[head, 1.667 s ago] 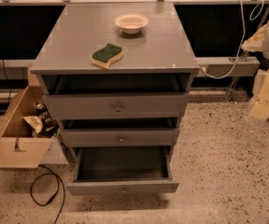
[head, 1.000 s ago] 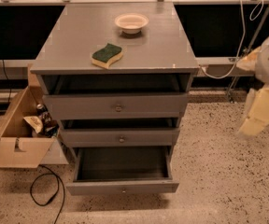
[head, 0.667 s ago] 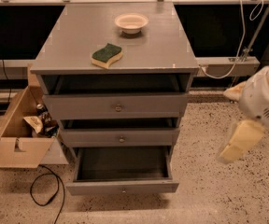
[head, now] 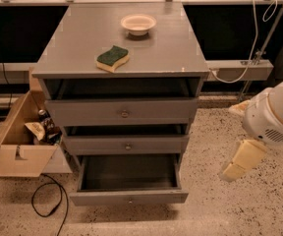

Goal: Close bottom drawer

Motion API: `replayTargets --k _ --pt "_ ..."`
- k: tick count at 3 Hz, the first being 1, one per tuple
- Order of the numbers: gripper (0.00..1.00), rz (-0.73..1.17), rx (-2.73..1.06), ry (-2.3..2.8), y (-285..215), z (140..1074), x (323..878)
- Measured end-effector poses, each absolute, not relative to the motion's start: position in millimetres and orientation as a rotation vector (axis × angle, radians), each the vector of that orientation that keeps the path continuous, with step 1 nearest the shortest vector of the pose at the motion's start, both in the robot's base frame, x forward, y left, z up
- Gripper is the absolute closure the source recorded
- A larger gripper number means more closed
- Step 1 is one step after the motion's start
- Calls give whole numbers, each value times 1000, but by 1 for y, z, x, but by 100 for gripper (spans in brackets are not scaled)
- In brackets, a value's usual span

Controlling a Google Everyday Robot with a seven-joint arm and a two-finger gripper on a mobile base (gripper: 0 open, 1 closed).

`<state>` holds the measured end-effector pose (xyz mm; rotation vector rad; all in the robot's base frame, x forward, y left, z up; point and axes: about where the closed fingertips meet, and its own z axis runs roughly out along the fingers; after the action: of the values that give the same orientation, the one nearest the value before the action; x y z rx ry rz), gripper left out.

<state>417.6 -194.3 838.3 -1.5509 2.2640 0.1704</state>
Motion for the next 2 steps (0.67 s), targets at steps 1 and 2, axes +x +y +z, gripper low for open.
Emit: replayTargets --k 1,2 --pt "0 115 -1620 2211 -191 808 433" --pt "0 39 -1757 2124 -188 739 463"
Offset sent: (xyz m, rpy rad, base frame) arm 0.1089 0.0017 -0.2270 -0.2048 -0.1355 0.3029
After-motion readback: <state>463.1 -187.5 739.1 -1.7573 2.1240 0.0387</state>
